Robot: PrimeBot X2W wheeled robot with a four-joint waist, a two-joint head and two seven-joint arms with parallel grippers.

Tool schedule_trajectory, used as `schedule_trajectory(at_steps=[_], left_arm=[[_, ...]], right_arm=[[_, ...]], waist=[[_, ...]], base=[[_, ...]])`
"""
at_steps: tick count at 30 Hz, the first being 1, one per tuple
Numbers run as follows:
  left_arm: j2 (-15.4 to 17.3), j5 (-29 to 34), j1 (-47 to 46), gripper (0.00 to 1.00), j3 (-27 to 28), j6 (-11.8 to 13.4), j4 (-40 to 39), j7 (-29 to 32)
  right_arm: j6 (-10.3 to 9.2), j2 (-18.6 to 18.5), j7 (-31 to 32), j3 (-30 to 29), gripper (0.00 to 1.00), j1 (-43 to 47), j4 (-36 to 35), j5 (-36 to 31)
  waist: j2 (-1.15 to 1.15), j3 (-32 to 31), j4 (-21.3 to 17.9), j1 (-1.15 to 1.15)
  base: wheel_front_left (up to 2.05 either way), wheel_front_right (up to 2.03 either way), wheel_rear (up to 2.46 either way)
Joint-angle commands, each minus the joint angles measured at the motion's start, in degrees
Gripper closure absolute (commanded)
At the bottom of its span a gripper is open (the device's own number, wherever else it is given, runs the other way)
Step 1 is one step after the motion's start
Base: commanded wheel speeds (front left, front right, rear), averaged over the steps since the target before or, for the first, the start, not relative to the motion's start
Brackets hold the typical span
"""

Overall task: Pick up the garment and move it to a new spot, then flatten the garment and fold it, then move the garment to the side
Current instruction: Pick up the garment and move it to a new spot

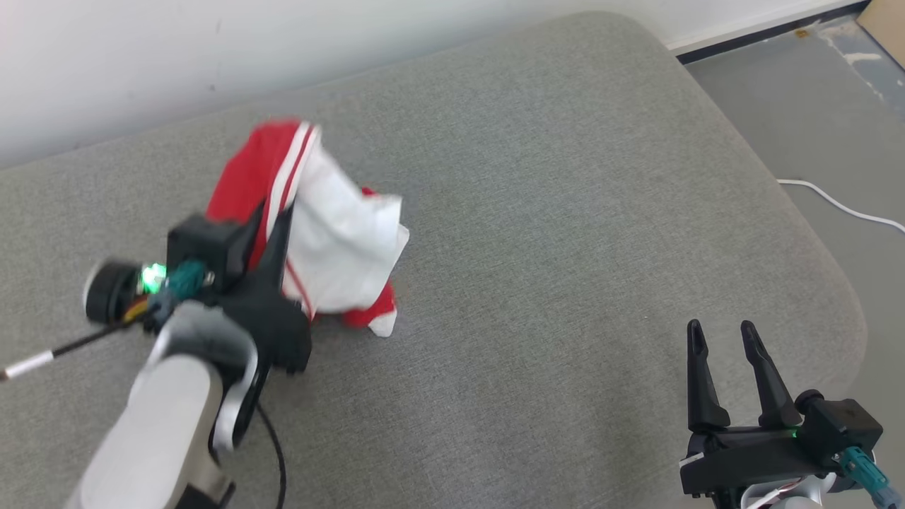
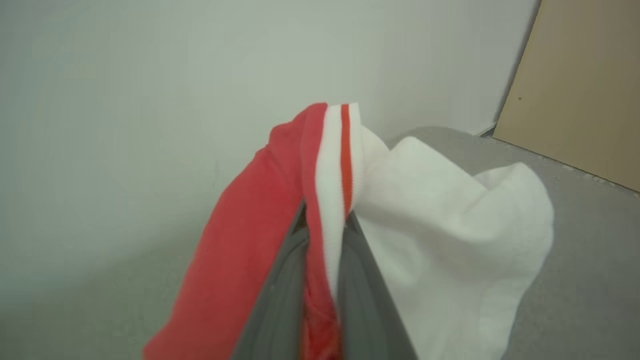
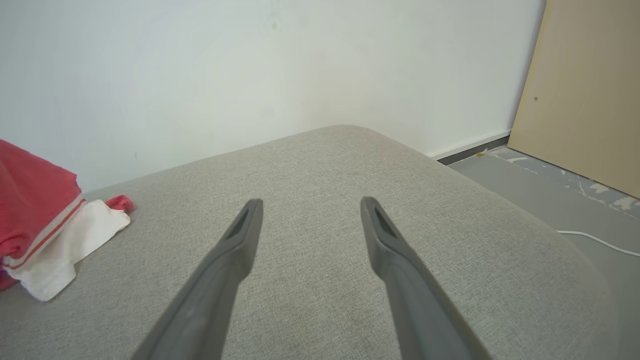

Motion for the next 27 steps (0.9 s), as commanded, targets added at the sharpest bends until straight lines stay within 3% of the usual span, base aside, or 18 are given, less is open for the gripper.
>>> schedule_trajectory(at_steps=[1, 9, 10, 11, 12, 19, 27], left_arm=[[-0.09, -1.29, 2.68, 1.0, 0.6, 0.13, 1.94, -1.43], [-2.17, -3.06, 6.67, 1.0, -0.7, -1.32, 10.06, -4.68], [-2.62, -2.8, 6.51, 0.71, -1.07, -1.54, 10.71, -5.35], [-3.18, -2.63, 6.29, 0.18, -1.38, -1.59, 11.18, -6.28], [-3.81, -3.08, 5.86, 0.0, -1.26, -1.94, 11.36, -7.59], [-4.71, -3.5, 2.84, 0.0, 0.49, -1.67, 9.26, -14.95], [-1.93, -3.45, 5.66, 0.0, 2.89, 0.48, 2.41, -17.12]], right_arm=[[-0.12, -0.07, -0.03, 0.2, 0.0, -0.39, 0.2, 0.05], [-0.12, -0.06, -0.03, 0.13, 0.0, -1.24, 0.62, -1.13], [-0.12, -0.07, -0.03, 0.19, 0.0, -1.32, 0.57, -1.24], [-0.12, -0.07, -0.03, 0.24, 0.0, -1.39, 0.46, -1.43], [-0.12, -0.07, -0.03, 0.32, 0.0, -1.42, 0.33, -1.54], [-0.12, -0.08, -0.03, 0.2, 0.0, -0.28, -0.48, -2.51], [-0.12, -0.07, -0.03, -0.79, 0.0, 1.93, -3.01, -4.38]], waist=[[0.0, 0.32, 0.42, 0.0], [0.0, 0.72, 2.24, 0.0], [0.0, 0.63, 2.6, 0.0], [0.0, 0.5, 2.96, 0.0], [0.0, 0.33, 3.35, 0.0], [0.0, -3.05, 7.35, 0.0], [0.0, -7.11, 14.84, 0.0]], base=[[0.0, 0.0, 0.0], [0.0, 0.0, 0.0], [0.0, 0.0, 0.0], [0.0, 0.0, 0.0], [0.0, 0.0, 0.0], [0.0, 0.0, 0.0], [0.0, 0.0, 0.0]])
